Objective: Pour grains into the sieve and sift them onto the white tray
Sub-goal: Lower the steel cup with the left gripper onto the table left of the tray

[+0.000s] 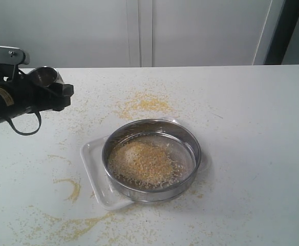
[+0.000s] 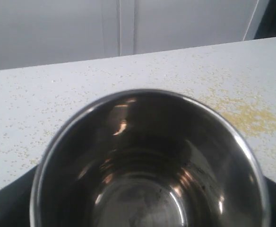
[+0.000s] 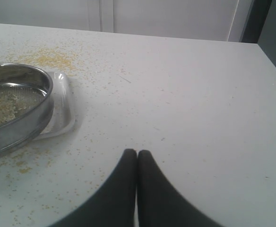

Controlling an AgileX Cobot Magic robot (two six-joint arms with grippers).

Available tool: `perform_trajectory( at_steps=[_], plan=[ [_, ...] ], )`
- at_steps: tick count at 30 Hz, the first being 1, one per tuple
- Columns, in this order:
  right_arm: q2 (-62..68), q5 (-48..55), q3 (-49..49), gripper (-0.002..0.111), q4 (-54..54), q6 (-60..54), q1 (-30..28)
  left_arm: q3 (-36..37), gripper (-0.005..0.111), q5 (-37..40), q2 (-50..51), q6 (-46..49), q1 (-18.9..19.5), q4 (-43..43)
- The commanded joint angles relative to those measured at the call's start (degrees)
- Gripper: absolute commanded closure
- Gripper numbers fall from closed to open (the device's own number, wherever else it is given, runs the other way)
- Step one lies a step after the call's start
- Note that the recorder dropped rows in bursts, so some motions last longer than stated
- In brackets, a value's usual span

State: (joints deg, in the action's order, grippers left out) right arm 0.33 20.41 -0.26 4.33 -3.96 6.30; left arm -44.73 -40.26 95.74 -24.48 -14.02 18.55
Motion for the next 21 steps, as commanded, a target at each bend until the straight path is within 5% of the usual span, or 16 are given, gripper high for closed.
perform_trajectory(
  at_steps=[1, 21],
  plan=[
    [-0.33, -0.34, 0.26, 0.108, 0.13, -0.22, -0.47, 0.28, 0.107, -7.49, 4.05, 2.99, 0.15, -3.56],
    [-0.33, -0.34, 0.26, 0.108, 0.13, -0.22, -0.47, -0.61, 0.107, -15.85, 17.3, 5.05, 0.15, -10.18]
  ],
)
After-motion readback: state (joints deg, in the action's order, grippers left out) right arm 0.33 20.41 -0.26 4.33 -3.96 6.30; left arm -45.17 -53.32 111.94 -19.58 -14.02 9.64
